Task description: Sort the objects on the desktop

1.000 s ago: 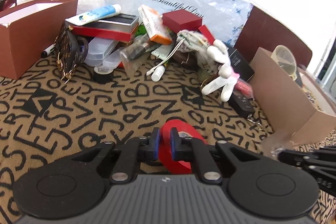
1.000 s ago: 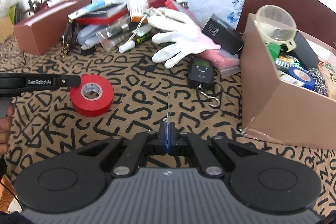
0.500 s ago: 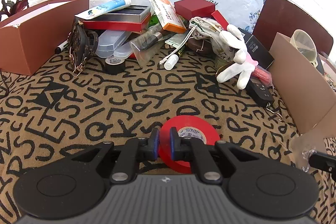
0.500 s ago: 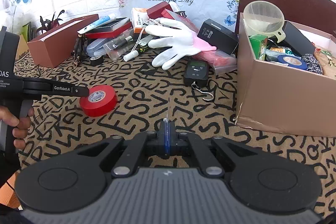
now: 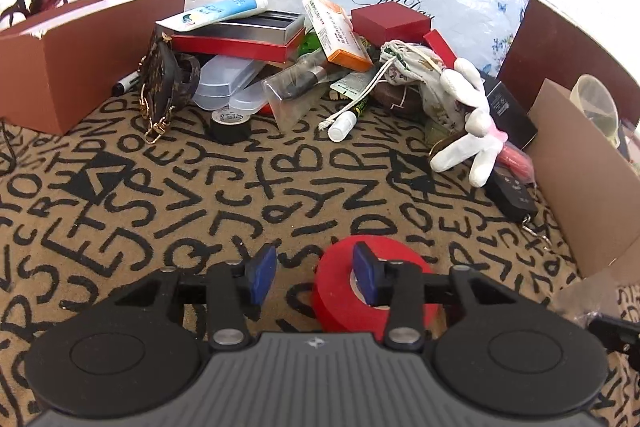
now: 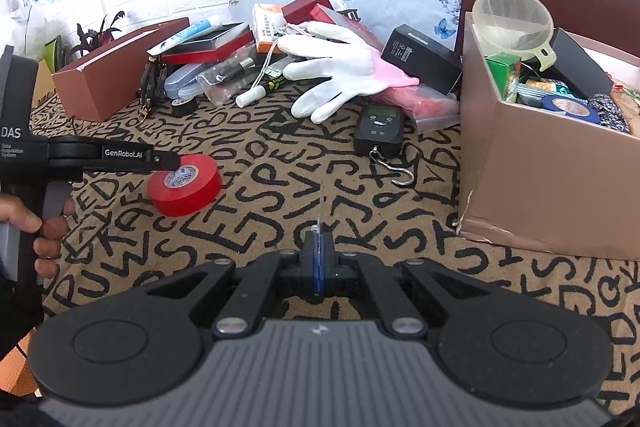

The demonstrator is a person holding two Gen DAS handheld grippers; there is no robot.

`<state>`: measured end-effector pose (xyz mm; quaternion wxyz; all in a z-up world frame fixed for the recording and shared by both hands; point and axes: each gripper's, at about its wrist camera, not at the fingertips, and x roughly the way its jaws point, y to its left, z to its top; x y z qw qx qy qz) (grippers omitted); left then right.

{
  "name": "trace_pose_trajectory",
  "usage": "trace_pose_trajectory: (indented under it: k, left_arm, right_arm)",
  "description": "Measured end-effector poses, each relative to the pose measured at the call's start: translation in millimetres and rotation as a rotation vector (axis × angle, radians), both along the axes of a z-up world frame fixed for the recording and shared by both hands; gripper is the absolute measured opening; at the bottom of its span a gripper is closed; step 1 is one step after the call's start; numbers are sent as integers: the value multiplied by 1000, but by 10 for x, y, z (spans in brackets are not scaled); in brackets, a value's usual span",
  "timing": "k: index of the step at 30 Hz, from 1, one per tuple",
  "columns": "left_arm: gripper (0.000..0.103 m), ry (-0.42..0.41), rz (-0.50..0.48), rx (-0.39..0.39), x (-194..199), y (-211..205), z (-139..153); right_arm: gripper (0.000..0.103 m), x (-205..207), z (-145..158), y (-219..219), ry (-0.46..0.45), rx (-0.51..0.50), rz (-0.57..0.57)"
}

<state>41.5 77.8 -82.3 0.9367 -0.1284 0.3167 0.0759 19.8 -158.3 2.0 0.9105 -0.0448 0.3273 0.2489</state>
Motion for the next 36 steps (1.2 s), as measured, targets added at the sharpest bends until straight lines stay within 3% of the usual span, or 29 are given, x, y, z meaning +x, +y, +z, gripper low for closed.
trace_pose_trajectory:
  k: [1,3,4,8,11,14,22,26,29,33,36]
  left_arm:
    - [43,0,-2,-10,1,18,-4]
    - [24,-10,-41,-46,1,44,-3]
    - [21,-9,-54,-52,0,39,7]
    - [19,-10,-70,-15,-34,-15,19]
    - [8,-4,-65,-32,-93,31,41]
    - [5,8,-72,-77,-158,106,60]
    - [9,36,-56,-67,-117,74,78]
    - [37,55,-92,-57,12,9,83]
    - [47,112,-103,-16,124,-31,-15]
    - [49,91,-119,24,136,-59,-63]
    - [36,94,-143,39,150,-109,-54]
  right_arm:
    - [0,8,-3,7,1,-1,3]
    - [0,20,-9,27,2,-1,7]
    - [0,23,-10,37,2,-1,9]
    - [0,30,15,49,-8,7,17]
    - [0,9,65,52,-31,23,26]
    - [0,-52,123,58,-62,32,41]
    - [0,-69,146,-3,-74,56,46]
    - [0,-62,140,-28,-77,63,59]
    - [0,-17,126,-21,-74,69,67]
    - [0,54,106,33,-65,64,88]
    - [0,93,109,99,-64,53,108]
